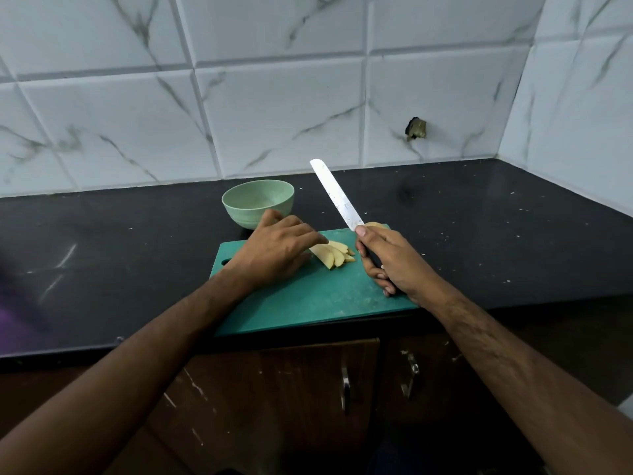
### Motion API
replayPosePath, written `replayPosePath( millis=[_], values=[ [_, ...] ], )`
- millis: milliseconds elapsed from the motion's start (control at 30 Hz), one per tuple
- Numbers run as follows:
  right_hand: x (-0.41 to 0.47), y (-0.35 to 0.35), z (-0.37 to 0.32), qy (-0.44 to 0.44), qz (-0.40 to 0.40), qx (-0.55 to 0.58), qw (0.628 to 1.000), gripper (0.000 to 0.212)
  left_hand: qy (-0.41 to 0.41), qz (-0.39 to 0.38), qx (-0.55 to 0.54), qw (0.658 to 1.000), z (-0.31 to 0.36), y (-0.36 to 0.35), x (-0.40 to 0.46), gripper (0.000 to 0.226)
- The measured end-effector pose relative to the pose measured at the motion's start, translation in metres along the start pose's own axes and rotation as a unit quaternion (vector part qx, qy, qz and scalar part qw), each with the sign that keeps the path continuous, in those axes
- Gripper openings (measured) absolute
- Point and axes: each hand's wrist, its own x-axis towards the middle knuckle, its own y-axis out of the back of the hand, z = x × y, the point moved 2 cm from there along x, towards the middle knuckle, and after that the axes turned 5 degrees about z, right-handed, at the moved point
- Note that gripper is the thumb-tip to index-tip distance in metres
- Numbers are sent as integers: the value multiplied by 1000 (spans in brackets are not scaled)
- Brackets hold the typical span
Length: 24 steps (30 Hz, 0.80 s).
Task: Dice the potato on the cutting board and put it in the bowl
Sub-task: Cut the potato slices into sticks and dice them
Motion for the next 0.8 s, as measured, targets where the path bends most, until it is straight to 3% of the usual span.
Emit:
replayPosePath(
  millis=[167, 300, 433, 600, 800],
  values=[
    [-1, -1, -1, 2, 1, 0, 1000, 41, -26, 25, 12, 999, 5, 1, 3, 15],
    [-2, -1, -2, 4, 3, -2, 1000, 41, -33, 15, 5, 999, 8, 2, 3, 26],
    [-1, -1, -1, 3, 5, -6, 1000, 42, -62, -6, 2, 998, 13, 3, 2, 20],
    [-1, -1, -1, 1, 9, -5, 1000, 42, -68, 32, 9, 997, 16, 18, -2, 11],
    [-1, 0, -1, -1, 7, -6, 1000, 42, -95, 52, -21, 994, 25, 35, -29, 20]
  ],
)
